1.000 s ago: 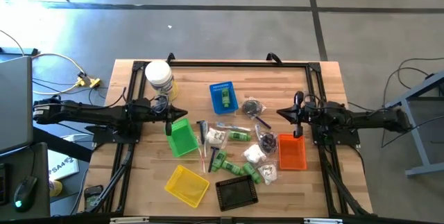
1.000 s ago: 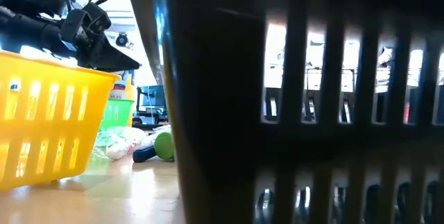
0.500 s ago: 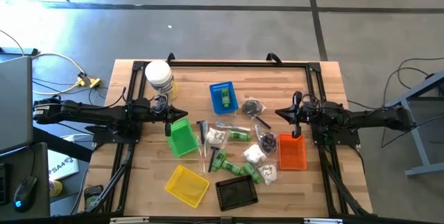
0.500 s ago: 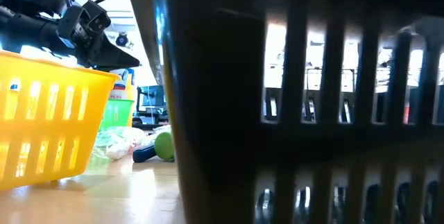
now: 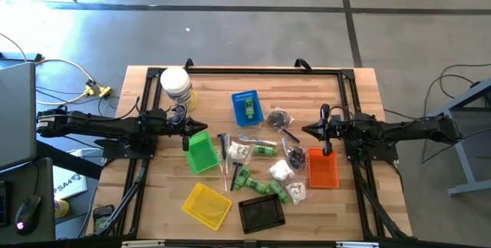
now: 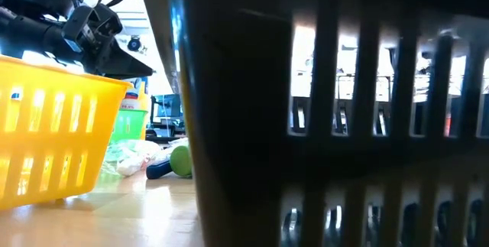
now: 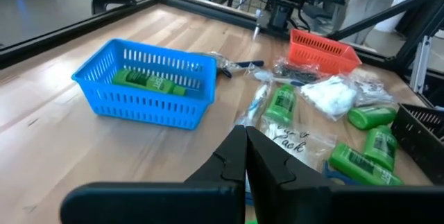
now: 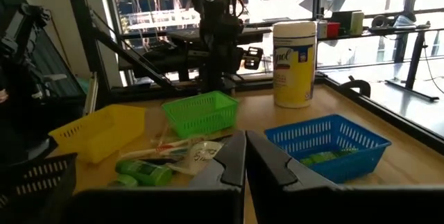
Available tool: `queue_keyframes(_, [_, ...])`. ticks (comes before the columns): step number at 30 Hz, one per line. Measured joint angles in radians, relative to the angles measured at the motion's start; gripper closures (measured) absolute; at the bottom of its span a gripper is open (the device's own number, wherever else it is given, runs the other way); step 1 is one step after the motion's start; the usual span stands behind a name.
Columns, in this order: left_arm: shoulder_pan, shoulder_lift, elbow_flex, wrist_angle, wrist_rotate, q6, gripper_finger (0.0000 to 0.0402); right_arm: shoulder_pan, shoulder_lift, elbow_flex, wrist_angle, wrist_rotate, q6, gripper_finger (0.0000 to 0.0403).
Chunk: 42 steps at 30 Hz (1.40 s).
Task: Pick & Place Travel size toiletries
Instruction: Put the razor into the green bin
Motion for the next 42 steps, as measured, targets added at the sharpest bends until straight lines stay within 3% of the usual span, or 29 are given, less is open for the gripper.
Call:
queue_keyframes(7, [0.0,0.0,0.0,-0.012,0.0,0.002,0.0401,0.0,0.034,0.006,0.004,0.154,0.053,0.04])
queue_keyframes(11, [0.0,0.0,0.0,-0.011,0.0,0.018,0.0401,0.004,0.091,0.056,-0.052,0.141,0.077,0.04])
queue_keyframes(16, [0.0,0.0,0.001,-0.015,-0.001,0.029,0.0401,0.024,0.222,0.132,-0.161,0.182,0.093,0.04])
queue_keyframes(25, [0.0,0.0,0.001,-0.023,-0.003,0.028,0.0401,0.028,0.52,0.274,-0.209,0.207,0.129,0.04])
queue_keyframes(31, [0.0,0.0,0.001,-0.037,-0.003,0.026,0.0401,0.026,0.722,0.481,-0.58,0.226,0.279,0.04])
queue_keyframes(36, [0.0,0.0,0.001,-0.038,-0.002,0.025,0.0401,-0.01,0.886,0.621,-0.796,0.143,0.34,0.0399])
queue_keyframes(42, [0.0,0.0,0.001,-0.067,0.0,0.02,0.0401,-0.068,1.003,0.662,-0.81,-0.014,0.331,0.0348])
